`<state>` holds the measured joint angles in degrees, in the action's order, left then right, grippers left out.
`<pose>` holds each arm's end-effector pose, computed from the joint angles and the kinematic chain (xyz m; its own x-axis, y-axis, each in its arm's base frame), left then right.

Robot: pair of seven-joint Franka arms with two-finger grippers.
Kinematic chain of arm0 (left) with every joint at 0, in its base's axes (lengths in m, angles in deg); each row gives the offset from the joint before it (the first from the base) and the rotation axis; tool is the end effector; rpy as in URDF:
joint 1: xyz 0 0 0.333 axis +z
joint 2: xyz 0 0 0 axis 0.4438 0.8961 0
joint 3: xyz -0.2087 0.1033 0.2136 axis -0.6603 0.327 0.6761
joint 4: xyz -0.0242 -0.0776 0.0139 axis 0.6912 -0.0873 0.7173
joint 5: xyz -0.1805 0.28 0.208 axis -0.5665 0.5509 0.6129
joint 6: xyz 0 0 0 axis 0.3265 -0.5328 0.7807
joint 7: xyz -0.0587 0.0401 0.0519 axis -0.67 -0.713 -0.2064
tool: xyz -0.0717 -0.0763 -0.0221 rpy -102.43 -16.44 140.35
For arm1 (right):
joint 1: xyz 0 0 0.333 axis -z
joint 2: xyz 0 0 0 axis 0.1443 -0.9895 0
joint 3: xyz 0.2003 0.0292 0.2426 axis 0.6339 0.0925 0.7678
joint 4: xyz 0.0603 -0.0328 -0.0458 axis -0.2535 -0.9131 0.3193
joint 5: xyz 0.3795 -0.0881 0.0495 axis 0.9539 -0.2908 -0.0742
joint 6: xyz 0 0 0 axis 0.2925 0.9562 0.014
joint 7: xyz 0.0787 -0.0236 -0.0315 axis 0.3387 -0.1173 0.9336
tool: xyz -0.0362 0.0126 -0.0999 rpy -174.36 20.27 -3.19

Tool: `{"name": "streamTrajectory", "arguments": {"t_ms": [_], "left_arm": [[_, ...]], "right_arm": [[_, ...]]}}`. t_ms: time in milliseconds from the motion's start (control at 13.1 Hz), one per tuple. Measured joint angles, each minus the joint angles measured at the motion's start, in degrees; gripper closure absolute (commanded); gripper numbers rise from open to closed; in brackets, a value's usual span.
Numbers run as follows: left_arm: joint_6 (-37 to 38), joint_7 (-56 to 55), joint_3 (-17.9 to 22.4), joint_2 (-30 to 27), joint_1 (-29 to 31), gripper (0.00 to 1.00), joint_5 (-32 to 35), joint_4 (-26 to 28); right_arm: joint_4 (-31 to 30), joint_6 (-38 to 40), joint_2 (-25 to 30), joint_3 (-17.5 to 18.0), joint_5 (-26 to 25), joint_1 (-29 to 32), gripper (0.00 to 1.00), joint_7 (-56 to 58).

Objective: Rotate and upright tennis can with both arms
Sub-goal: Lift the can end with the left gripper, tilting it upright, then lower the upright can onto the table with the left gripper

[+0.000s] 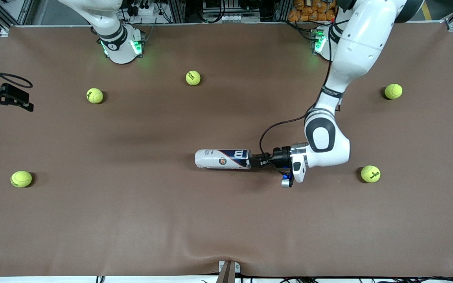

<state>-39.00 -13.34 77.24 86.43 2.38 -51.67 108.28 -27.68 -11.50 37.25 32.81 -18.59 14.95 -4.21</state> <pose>0.6171 -0.3199 0.2345 0.8735 0.1655 -0.4578 0.4852 -0.3719 0.7914 0.5580 -0.0353 0.6220 0.9941 0.0840 -0.0684 0.0822 -0.9962 -0.0281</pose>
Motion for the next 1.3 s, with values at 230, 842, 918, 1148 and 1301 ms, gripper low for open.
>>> {"name": "streamTrajectory", "arguments": {"t_ms": [230,842,918,1148,1301], "left_arm": [[0.0,-18.6,-0.3,-3.2,-0.5,1.00,13.2,-5.1],[5.0,-45.3,-0.8,-4.3,-8.3,1.00,48.2,-16.4],[5.6,-47.3,-0.8,-4.3,-9.3,1.00,51.8,-17.0],[6.1,-52.6,-0.7,-4.3,-13.3,1.00,61.6,-18.1],[6.6,-56.7,-0.5,-4.3,-16.4,1.00,68.7,-18.4]], "right_arm": [[0.0,1.9,0.9,-6.6,0.1,-6.4,0.00,-3.9],[0.9,3.1,2.7,-6.9,0.3,-7.2,0.00,-10.2],[1.4,3.1,2.7,-7.1,0.3,-7.2,0.00,-10.2],[2.1,3.1,2.7,-7.4,0.5,-7.2,0.00,-10.2],[2.1,3.1,2.7,-7.4,0.6,-7.3,0.00,-10.2]]}}
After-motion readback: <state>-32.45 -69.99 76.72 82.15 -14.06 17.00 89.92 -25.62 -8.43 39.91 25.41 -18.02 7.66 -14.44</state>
